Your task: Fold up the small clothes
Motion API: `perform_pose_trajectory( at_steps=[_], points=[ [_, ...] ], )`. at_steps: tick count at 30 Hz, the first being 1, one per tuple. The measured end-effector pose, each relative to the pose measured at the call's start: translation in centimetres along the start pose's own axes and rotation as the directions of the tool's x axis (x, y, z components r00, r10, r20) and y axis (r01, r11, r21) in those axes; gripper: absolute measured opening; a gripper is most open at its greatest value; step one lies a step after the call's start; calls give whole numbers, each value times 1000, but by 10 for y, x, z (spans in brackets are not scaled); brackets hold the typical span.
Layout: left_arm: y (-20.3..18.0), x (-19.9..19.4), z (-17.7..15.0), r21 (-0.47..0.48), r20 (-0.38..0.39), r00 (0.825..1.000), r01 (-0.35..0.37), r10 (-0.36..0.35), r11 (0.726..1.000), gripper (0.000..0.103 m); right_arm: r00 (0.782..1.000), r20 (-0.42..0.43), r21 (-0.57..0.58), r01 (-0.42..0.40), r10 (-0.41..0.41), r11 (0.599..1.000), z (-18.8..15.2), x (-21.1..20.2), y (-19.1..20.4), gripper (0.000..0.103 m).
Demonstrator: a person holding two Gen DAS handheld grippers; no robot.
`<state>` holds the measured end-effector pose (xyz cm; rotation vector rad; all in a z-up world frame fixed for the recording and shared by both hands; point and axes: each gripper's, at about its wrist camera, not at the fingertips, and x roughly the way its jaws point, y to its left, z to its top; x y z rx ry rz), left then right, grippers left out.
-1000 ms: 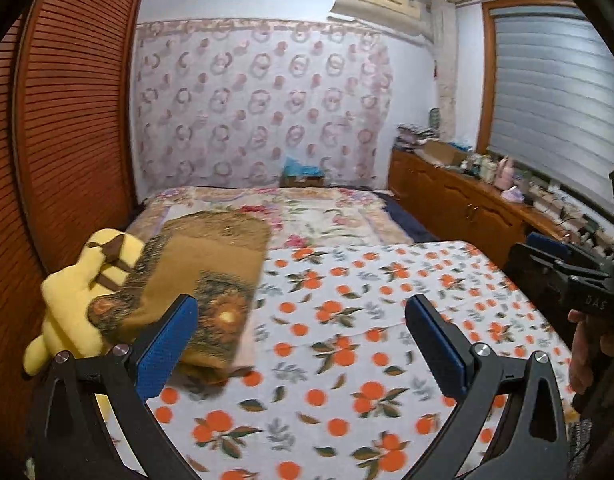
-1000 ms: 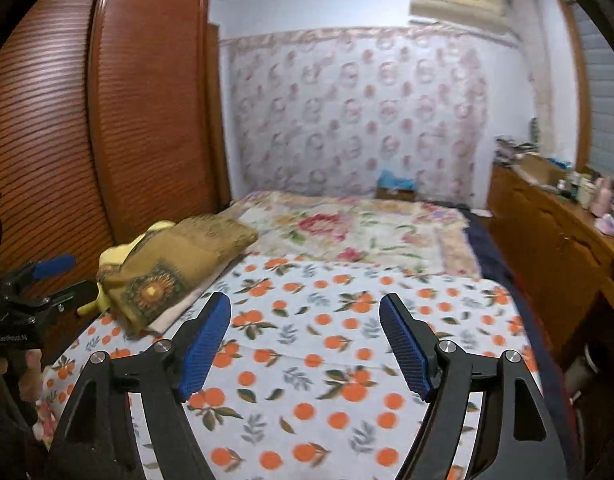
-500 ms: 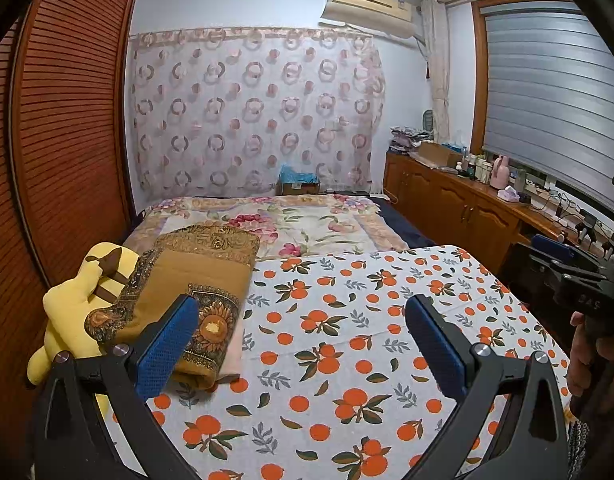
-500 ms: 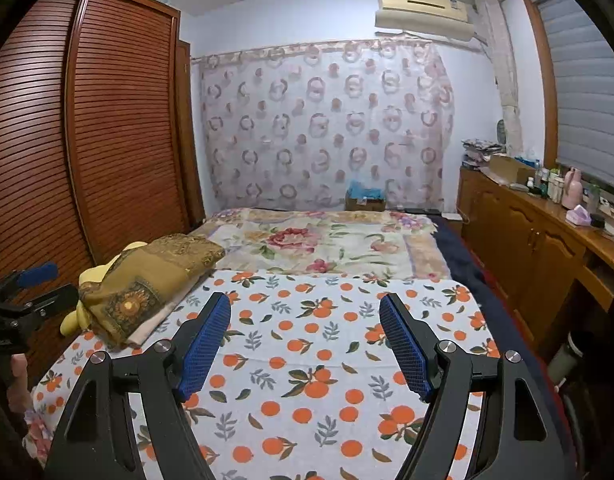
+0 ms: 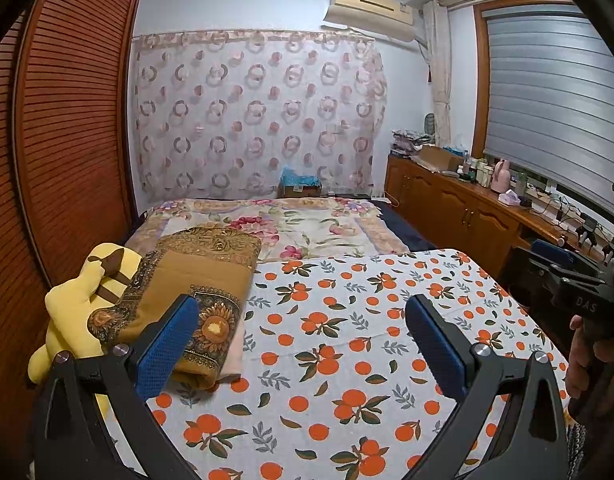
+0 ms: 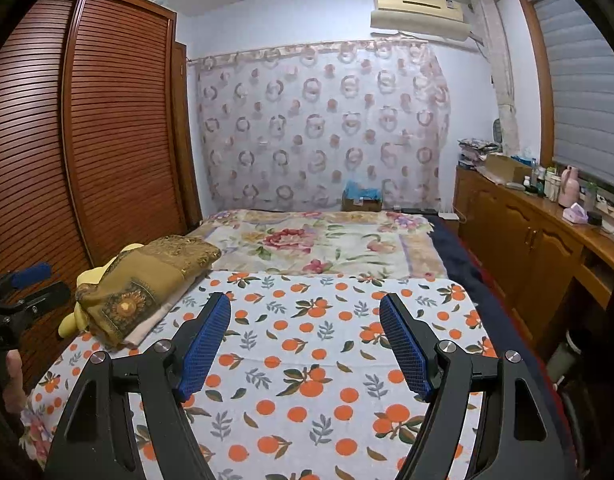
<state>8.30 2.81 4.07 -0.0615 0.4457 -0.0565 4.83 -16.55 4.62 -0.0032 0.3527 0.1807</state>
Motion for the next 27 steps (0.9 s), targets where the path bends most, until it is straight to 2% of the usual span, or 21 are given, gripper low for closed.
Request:
perform_pose_trajectory(
  at_steps=[27],
  points=[
    [0, 0, -2, 1, 2, 1000, 0, 0, 1000, 103, 1000, 9, -4, -4, 4, 1000, -1, 2, -3, 79]
  ],
)
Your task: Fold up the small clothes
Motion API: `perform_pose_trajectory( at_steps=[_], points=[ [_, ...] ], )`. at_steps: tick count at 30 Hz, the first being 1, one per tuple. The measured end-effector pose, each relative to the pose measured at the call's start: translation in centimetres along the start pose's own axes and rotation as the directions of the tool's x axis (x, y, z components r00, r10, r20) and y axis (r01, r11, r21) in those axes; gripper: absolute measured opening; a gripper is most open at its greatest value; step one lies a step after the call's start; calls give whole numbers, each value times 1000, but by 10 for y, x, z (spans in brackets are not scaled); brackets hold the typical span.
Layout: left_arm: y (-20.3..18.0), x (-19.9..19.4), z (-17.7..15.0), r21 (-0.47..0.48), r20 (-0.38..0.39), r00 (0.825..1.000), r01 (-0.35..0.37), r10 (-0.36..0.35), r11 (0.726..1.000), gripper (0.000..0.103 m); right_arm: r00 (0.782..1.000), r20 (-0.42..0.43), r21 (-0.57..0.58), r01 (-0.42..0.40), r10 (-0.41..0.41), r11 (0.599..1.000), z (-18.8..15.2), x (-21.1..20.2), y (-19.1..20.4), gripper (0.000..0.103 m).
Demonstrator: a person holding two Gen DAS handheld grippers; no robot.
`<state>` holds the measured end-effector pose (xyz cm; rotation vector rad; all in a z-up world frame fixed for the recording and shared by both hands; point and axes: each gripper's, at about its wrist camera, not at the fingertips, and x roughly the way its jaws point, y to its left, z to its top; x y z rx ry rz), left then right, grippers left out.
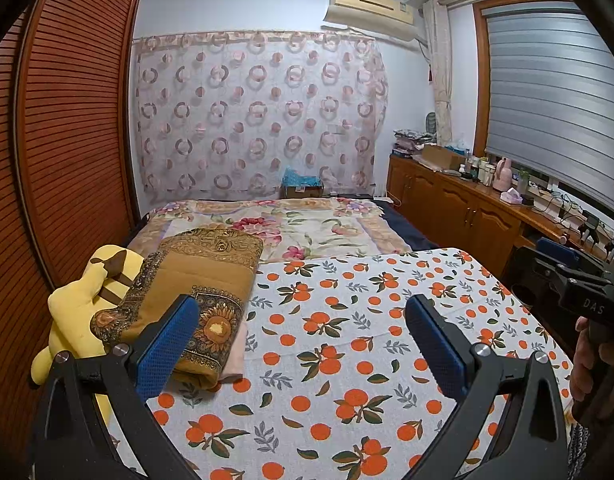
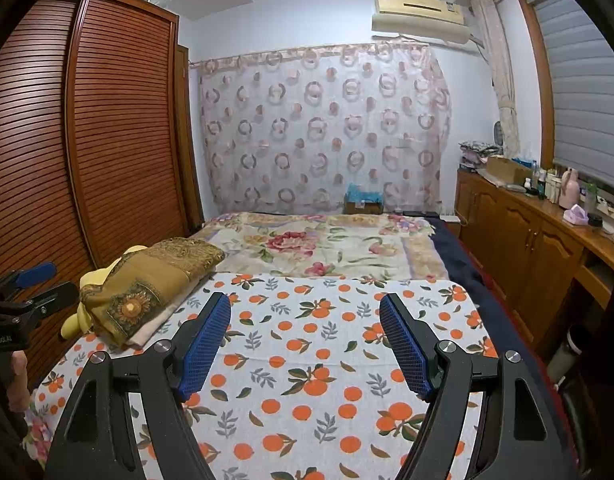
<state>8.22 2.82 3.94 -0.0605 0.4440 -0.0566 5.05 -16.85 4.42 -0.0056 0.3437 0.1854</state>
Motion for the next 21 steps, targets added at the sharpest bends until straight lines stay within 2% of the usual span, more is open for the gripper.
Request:
perform_pose_trajectory(
  at_steps=[21],
  points=[
    [-1, 0, -1, 2, 2, 1000, -1, 1, 1000, 103, 1000, 14, -7, -8, 8, 1000, -1, 0, -2, 79]
  ],
)
